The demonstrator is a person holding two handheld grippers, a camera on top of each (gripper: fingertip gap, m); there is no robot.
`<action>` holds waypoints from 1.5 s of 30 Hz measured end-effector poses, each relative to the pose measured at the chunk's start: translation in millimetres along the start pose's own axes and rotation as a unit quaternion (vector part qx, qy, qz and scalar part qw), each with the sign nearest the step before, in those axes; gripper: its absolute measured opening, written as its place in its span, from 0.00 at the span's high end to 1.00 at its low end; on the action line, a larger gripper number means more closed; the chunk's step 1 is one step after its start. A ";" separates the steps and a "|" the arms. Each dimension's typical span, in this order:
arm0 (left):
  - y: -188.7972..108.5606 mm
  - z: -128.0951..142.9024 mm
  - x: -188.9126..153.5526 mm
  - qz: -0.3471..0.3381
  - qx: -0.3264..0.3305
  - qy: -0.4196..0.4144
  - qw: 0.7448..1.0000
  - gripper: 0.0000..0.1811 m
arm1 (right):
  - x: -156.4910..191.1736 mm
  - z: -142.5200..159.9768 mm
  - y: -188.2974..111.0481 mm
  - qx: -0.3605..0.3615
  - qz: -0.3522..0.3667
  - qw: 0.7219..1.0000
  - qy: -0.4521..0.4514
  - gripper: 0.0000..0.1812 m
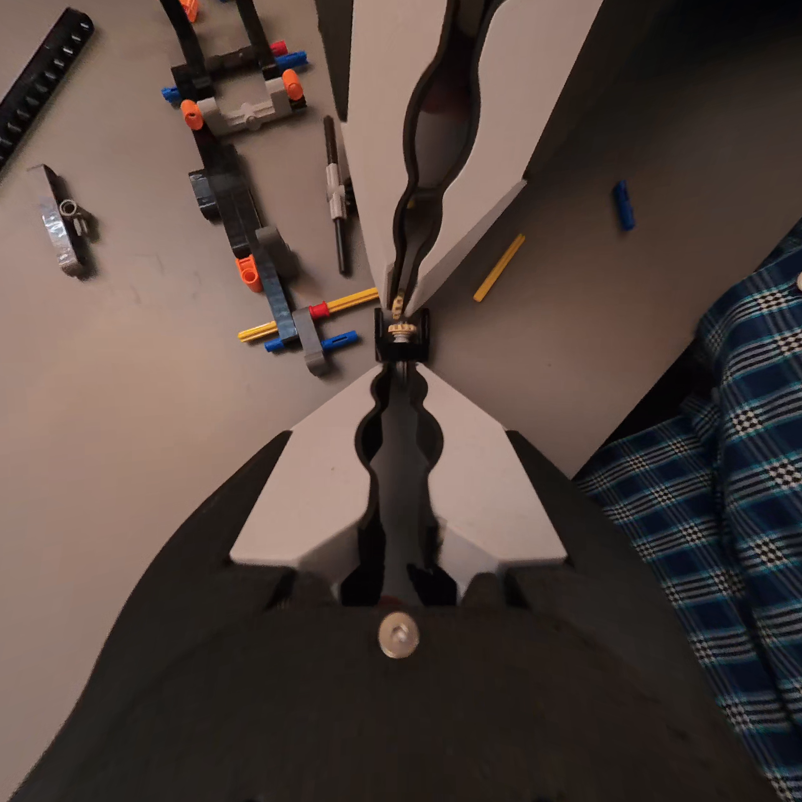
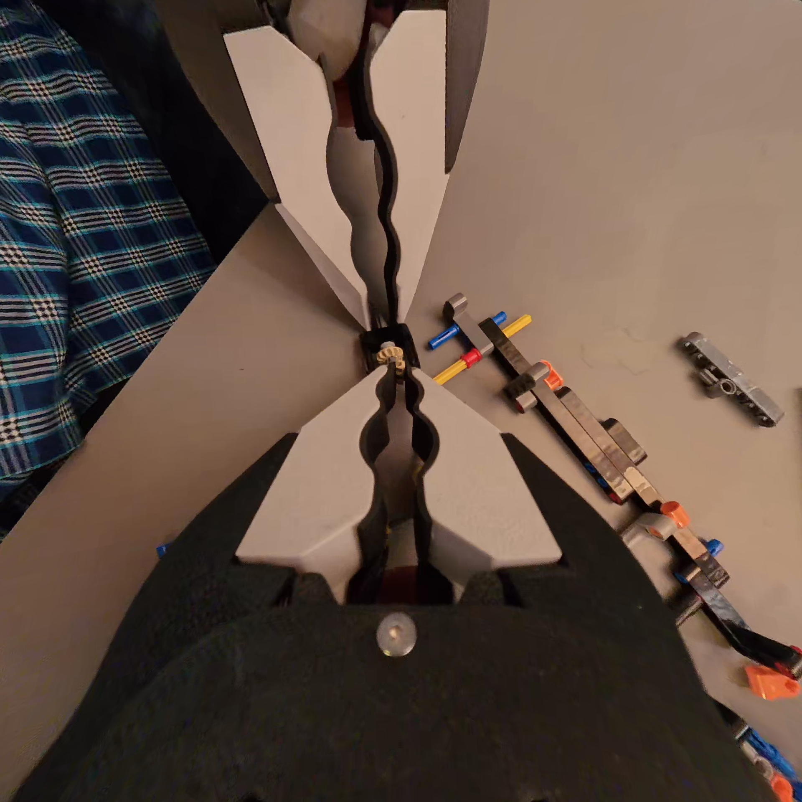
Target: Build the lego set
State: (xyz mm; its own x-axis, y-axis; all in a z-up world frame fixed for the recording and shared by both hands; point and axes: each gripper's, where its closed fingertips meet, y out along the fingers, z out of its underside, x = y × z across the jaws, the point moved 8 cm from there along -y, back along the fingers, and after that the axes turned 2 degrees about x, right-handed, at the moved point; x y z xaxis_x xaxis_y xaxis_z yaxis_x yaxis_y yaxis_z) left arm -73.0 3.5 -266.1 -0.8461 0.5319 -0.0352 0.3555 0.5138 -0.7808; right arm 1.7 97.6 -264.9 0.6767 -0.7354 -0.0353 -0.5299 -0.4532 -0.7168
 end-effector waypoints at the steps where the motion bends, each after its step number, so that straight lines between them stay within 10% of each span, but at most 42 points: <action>1: 0.7 -0.7 -0.5 0.003 -0.002 0.000 1.000 0.97 | 0.0 -0.1 0.2 -0.001 -0.002 1.000 0.000 0.99; 45: 0.7 6.2 2.0 0.010 -0.047 0.024 0.999 0.99 | -5.4 1.5 1.9 -0.029 -0.052 0.998 -0.006 0.99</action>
State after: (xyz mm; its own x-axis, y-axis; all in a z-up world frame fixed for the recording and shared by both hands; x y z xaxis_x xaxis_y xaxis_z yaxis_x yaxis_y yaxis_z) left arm -76.9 0.7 -270.5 -0.8193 0.5730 -0.0195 0.4099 0.5617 -0.7187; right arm -2.2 101.4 -267.1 0.7351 -0.6774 0.0281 -0.4854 -0.5547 -0.6758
